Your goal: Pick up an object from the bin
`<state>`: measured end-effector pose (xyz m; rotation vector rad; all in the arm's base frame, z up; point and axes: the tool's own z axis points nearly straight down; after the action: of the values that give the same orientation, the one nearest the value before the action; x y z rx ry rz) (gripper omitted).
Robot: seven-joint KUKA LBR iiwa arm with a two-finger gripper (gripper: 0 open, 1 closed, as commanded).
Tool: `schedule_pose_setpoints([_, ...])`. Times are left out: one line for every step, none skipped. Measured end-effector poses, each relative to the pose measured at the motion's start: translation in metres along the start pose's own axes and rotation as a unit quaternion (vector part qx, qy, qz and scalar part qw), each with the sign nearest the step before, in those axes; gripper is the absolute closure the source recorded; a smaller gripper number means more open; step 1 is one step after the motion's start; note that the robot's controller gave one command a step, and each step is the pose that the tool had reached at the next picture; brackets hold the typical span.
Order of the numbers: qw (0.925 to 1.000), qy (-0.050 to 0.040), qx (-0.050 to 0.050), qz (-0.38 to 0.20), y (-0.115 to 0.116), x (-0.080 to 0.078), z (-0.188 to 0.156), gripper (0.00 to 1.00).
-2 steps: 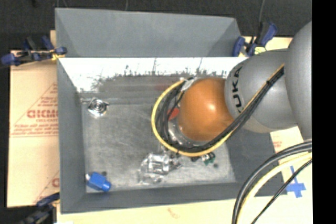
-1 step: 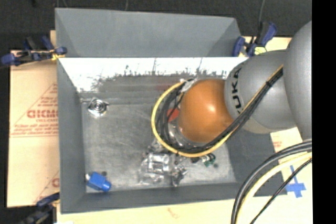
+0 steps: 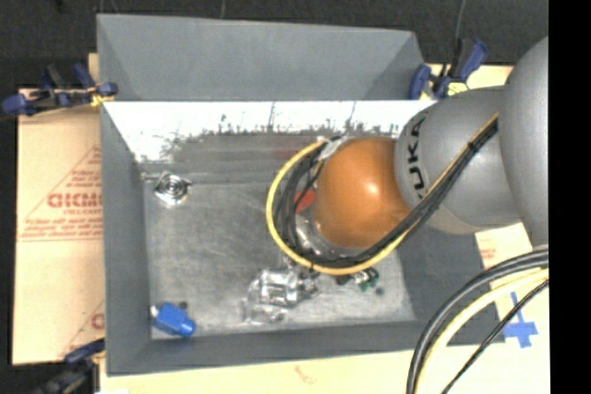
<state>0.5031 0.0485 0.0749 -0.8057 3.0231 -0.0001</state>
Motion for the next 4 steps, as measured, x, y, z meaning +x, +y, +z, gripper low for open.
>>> schedule_pose_setpoints([1.0,0.0028,-0.001,0.0,0.0005,0.002,0.002,0.0])
schedule_pose_setpoints([1.0,0.0002,0.0,0.001,0.0,-0.0001,0.0,1.0])
schedule_pose_setpoints([1.0,0.0031,-0.001,0.001,0.0005,0.002,0.002,0.0])
schedule_pose_setpoints([1.0,0.0006,0.0,0.001,0.0,0.0002,0.0,1.0])
